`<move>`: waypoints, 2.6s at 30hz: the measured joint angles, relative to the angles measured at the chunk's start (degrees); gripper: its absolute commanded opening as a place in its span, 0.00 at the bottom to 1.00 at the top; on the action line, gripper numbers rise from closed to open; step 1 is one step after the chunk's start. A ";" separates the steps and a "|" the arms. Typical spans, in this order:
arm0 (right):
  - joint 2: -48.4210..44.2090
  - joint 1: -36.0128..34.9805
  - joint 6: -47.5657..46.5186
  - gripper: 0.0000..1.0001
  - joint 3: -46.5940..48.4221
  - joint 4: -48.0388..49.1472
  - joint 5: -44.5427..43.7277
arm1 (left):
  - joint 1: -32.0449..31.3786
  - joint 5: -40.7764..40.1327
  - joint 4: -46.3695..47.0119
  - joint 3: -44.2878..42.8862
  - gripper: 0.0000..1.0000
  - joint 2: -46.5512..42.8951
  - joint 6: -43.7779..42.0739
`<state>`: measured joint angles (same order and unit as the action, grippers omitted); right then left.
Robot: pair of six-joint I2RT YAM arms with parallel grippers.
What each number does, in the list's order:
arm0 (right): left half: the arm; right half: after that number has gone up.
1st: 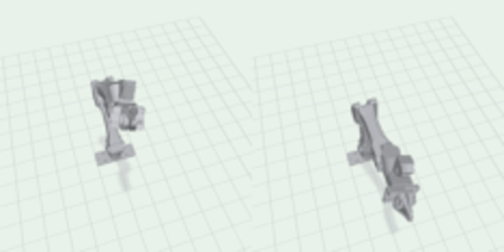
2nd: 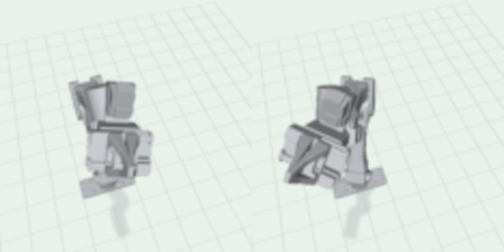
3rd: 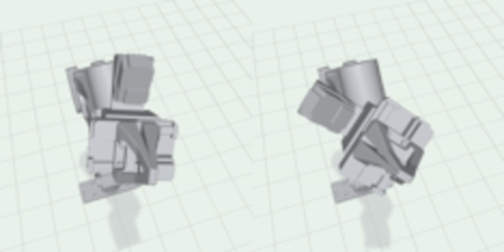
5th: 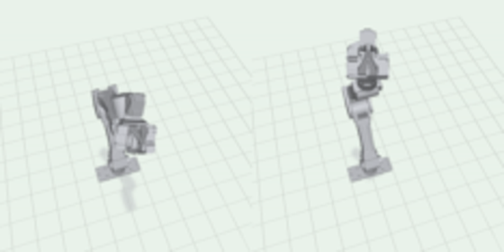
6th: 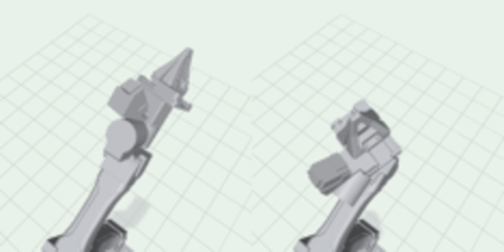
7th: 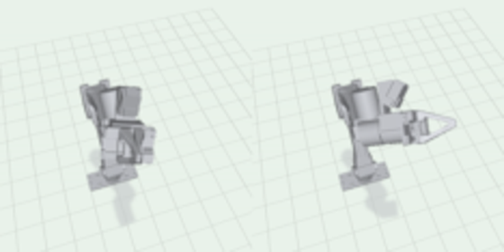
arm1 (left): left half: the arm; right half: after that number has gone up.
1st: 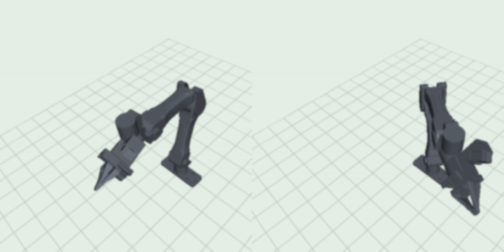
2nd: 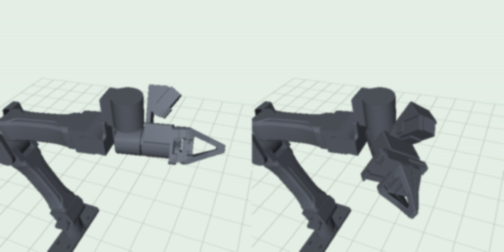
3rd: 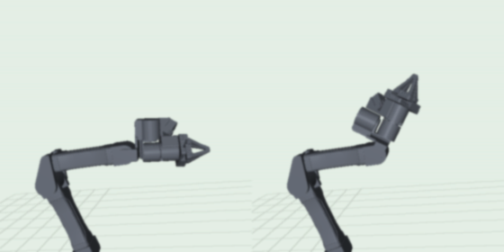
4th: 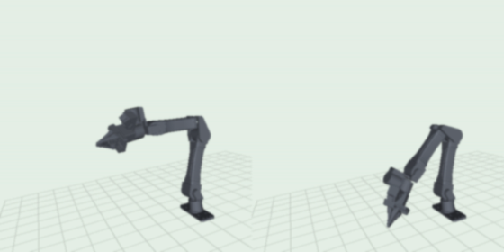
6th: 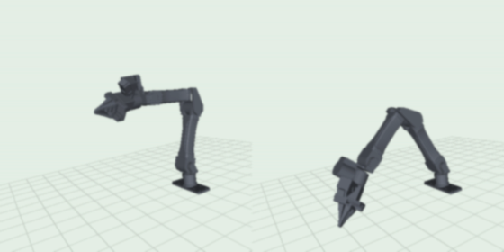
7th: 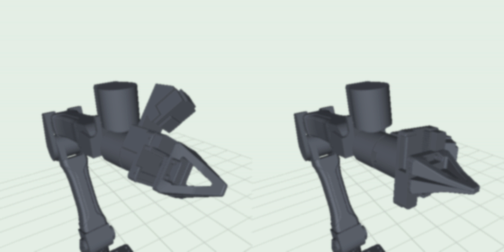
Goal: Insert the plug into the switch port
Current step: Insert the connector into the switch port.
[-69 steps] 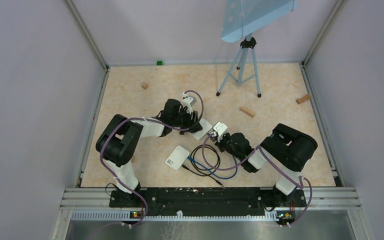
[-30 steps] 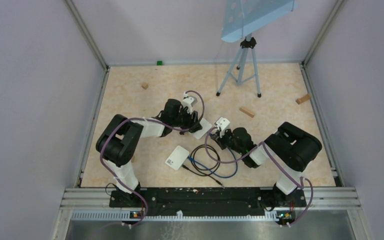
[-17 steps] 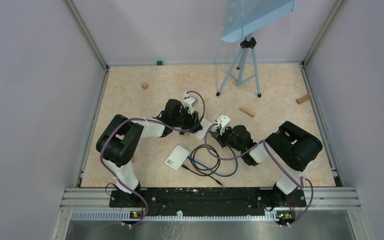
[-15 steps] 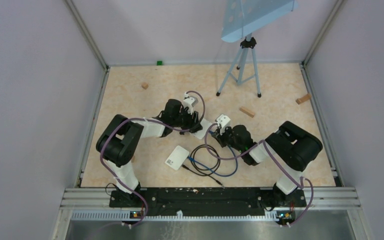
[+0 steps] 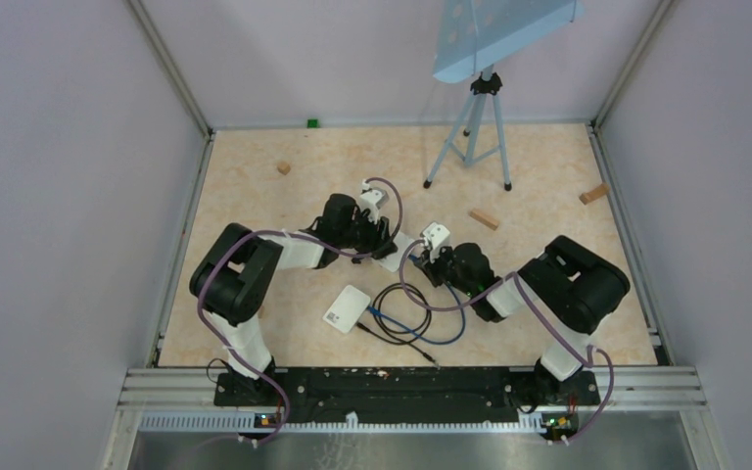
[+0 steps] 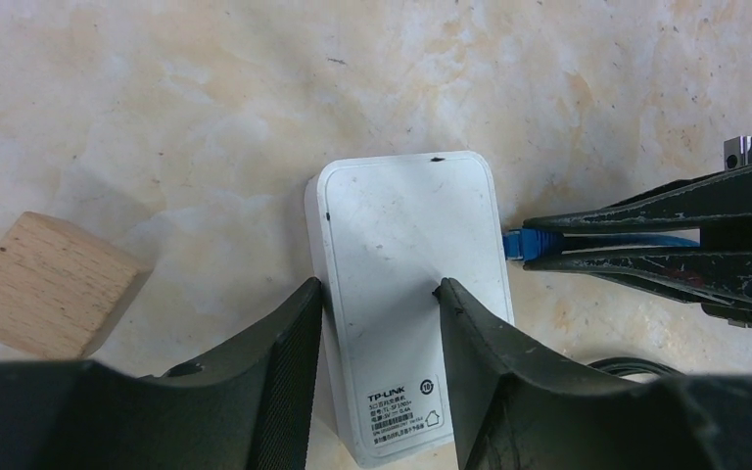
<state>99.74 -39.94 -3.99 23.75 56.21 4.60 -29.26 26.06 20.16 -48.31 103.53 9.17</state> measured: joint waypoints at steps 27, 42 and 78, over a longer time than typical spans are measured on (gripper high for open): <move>1.11 0.46 -1.97 0.00 4.28 -4.96 -0.87 | -2.62 -4.85 15.26 4.96 0.51 2.03 0.92; -5.42 -0.09 -1.99 0.07 0.26 -8.59 -1.73 | -2.45 -3.17 1.62 -2.16 0.62 1.86 1.79; -21.90 -16.41 17.33 0.54 15.72 -62.23 -8.13 | 3.02 -13.60 -38.38 6.58 0.89 -51.06 12.81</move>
<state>77.84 -56.36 13.34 39.46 -6.02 -3.53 -26.24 12.47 -18.22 -41.74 52.47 21.98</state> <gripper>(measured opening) 0.506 0.890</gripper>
